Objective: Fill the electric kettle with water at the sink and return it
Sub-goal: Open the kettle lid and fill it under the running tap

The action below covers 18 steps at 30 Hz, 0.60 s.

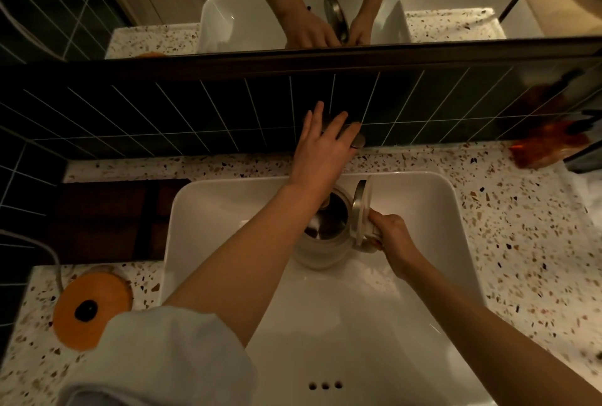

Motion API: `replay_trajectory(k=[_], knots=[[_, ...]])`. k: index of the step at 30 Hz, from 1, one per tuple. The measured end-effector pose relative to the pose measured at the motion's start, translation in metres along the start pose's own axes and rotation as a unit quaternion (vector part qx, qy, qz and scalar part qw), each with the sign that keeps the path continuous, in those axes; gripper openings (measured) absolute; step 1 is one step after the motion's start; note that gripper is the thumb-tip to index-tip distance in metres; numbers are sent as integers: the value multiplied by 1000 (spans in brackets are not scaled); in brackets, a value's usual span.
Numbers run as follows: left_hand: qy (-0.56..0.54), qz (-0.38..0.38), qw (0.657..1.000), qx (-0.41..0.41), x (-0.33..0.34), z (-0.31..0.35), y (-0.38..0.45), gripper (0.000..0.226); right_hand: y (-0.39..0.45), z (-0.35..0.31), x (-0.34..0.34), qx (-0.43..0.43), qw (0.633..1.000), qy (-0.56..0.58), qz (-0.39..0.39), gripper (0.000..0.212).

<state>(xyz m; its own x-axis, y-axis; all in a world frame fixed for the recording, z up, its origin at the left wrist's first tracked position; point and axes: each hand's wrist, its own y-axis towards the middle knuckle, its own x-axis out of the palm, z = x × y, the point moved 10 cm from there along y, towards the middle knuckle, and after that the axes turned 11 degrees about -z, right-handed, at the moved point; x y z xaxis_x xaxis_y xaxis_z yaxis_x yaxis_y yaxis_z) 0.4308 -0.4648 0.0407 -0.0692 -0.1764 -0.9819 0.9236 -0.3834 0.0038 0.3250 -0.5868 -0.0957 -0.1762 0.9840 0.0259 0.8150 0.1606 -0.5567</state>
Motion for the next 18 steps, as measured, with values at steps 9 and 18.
replay_trajectory(k=[9,18], knots=[[-96,1,995,-19,-11,-10,1,52,-2,1,1,5,1000,-2,5,45],[-169,45,985,-4,-21,-15,-23,60,-3,-1,2,-4,1000,-1,2,73]])
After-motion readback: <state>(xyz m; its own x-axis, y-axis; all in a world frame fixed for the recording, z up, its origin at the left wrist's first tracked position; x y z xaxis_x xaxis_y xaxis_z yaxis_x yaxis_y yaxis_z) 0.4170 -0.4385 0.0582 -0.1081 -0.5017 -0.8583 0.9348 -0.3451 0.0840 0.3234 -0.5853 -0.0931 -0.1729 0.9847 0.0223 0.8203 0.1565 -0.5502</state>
